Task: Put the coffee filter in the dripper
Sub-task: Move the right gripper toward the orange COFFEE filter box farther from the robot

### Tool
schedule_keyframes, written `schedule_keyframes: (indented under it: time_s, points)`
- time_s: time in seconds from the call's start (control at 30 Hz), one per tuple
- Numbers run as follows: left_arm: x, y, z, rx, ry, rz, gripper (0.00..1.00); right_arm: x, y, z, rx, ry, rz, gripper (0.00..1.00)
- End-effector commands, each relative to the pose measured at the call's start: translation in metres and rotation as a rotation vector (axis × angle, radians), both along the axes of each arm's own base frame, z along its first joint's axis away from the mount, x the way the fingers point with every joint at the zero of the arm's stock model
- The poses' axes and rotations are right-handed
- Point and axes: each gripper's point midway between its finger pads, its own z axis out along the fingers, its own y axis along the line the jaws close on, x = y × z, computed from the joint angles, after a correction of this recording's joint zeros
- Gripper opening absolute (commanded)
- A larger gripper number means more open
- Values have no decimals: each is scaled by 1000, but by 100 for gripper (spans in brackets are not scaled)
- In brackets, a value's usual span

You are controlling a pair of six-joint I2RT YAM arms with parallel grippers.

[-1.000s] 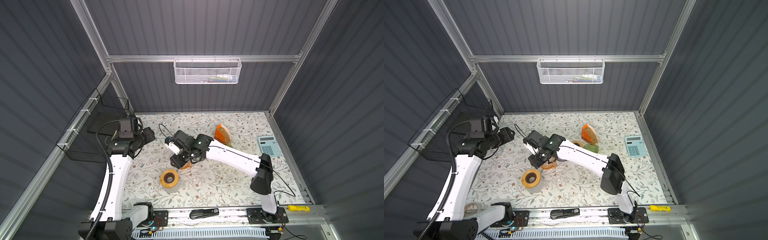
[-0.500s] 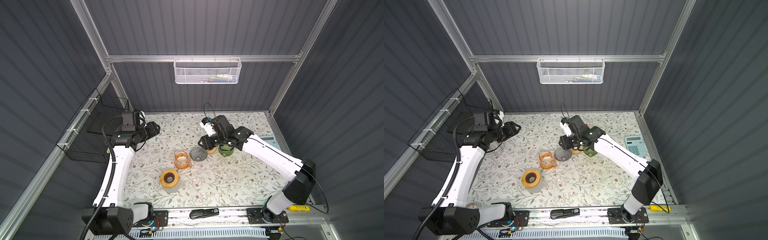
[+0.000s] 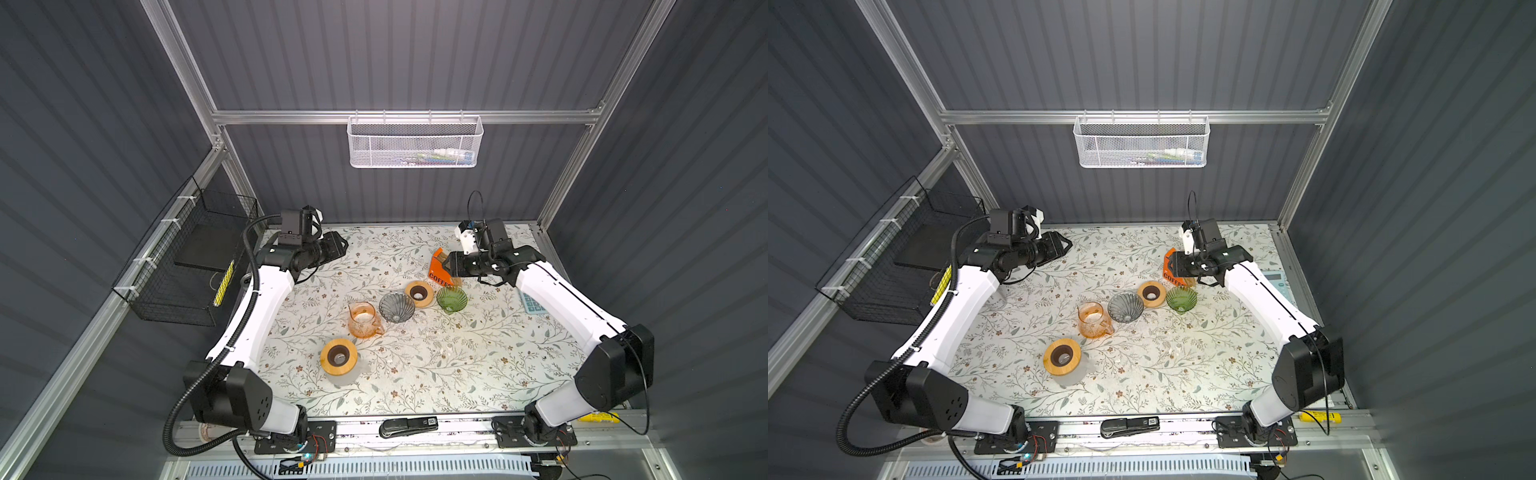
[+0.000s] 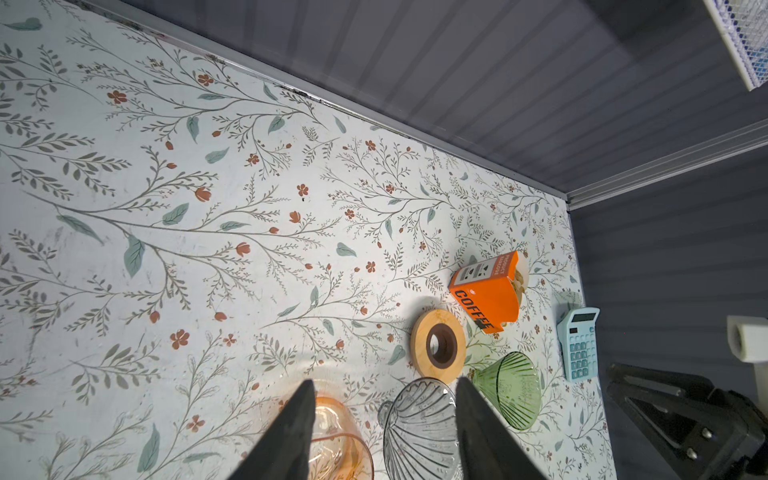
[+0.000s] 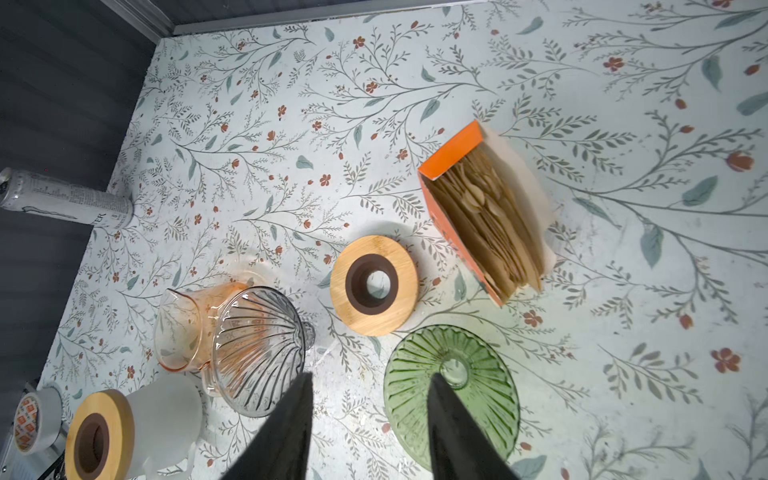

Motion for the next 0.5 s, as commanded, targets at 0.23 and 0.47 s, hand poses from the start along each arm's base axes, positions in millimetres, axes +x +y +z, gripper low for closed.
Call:
schedule_keyframes:
  time_s: [0.23,0.47]
  points:
    - [13,-17,-11,-59,-20,-32,53,-18,-30,-16,-31,94,-68,46]
    - [5,-31,-21,-60,23,-68,52,-48,-48,-49,-55,166,-142,49]
